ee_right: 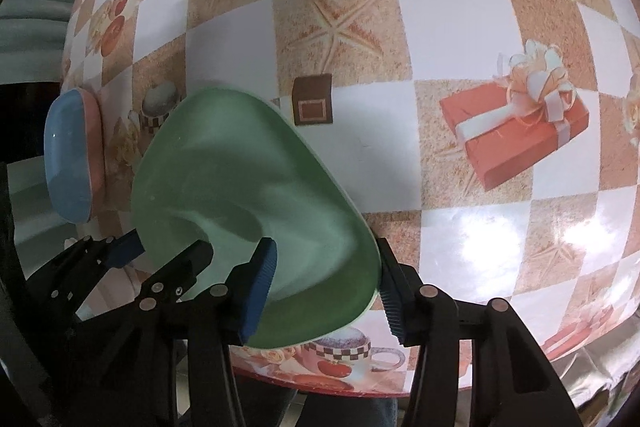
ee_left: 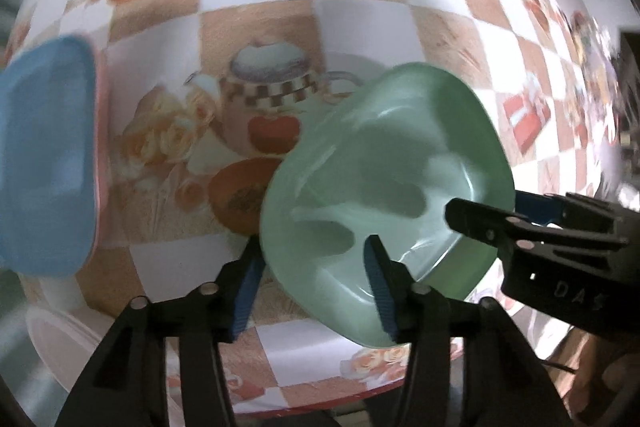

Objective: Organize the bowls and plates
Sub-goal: 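Carry the mint-green plate with the left gripper toward the blue plate stack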

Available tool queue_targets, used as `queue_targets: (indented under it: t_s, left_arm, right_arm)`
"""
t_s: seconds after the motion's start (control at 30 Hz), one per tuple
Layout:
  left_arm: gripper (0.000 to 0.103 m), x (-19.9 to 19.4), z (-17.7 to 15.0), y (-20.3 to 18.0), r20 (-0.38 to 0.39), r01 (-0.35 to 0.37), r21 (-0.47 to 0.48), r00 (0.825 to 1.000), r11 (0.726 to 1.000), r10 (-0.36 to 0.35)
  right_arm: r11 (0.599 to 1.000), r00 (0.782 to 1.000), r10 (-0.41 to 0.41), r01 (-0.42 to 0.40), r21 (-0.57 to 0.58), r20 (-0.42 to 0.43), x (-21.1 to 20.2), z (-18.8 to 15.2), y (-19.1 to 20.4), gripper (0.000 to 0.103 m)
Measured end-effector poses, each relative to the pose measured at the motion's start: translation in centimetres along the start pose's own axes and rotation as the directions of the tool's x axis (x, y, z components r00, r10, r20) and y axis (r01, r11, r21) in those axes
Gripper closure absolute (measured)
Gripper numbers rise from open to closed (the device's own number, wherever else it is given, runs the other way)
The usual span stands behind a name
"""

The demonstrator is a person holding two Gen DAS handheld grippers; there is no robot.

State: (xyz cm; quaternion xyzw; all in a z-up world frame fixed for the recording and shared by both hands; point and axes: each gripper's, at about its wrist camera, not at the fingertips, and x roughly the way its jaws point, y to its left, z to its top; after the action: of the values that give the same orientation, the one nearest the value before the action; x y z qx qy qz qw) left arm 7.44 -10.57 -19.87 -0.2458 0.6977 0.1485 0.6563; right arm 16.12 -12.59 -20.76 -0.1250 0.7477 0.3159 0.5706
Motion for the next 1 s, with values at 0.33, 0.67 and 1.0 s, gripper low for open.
queue_targets:
  t_s: [0.33,0.67,1.0]
  left_arm:
    - [0.044,-0.1,-0.2,-0.8,0.003,0.025,-0.007,1.0,1.0,-0.025]
    - [0.044,-1.7,0.9,-1.1,0.039,0.018,-0.015,0.999,1.0,-0.017]
    - [0.044,-4.8,1.3,-0.9,0.074,0.005,-0.002,0.997,1.0,-0.005]
  right_arm:
    - [0.996,1.0,-0.026,0.026,-0.081,0.003,-0.4,0.3,0.2,0.065]
    - [0.998,0.998,0.05,-0.052,-0.041,-0.037,-0.3,-1.9,0.2,0.065]
    - [0.997,0.997,0.078,-0.079,-0.026,-0.013,-2.2,-2.2,0.0,0.065]
